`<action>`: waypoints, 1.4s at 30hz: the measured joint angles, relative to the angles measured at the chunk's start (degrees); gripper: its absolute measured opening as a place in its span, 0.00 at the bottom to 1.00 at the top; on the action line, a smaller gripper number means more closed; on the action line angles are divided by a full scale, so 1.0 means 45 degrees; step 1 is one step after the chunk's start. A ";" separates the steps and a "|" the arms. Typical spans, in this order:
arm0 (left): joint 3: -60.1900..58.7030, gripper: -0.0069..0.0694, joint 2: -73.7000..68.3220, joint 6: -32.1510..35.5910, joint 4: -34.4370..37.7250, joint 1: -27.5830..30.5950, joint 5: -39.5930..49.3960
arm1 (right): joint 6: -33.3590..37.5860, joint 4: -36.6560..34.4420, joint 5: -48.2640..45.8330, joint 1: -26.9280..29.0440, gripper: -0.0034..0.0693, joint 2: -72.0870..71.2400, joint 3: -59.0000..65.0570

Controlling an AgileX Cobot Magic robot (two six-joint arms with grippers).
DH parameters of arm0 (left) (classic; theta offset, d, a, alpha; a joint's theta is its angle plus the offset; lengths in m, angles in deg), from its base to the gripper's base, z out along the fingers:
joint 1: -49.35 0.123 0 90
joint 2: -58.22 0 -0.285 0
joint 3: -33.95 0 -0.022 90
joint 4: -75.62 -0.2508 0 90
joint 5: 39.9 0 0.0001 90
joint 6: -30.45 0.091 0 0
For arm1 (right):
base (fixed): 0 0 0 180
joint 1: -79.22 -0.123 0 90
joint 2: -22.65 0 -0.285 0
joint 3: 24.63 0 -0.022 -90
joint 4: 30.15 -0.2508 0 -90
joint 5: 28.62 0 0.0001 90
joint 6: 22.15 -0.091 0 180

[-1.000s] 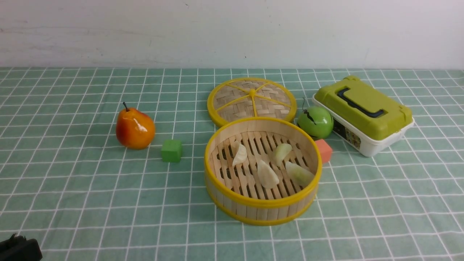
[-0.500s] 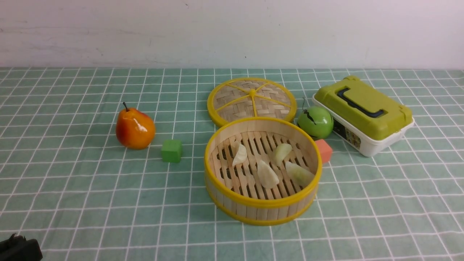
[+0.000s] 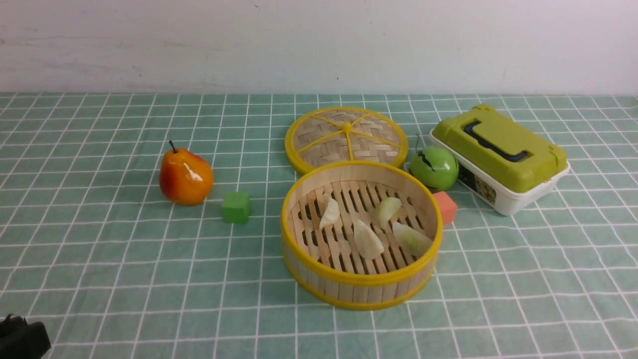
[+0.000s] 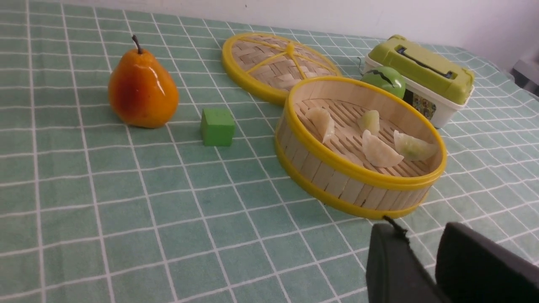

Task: Put the dumplings into the steamer on the table with the blue tablecloth.

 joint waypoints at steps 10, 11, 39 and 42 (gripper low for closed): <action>0.0000 0.26 0.0193 0.0191 -0.0378 0.0053 -0.1219 | 0.0000 0.0000 0.0000 0.0000 0.08 0.0000 0.0000; 0.0000 0.25 0.0223 0.0283 -0.0316 0.0096 -0.1316 | 0.0000 0.0000 0.0000 0.0000 0.08 0.0000 0.0000; -0.4896 0.07 0.2451 0.3864 0.3110 0.8094 -0.1853 | -0.0016 0.0013 0.0000 0.0000 0.13 0.0000 0.0000; -0.4922 0.07 0.2451 0.3864 0.3110 0.8094 -0.1467 | -0.0016 0.0013 0.0000 0.0000 0.13 0.0000 0.0000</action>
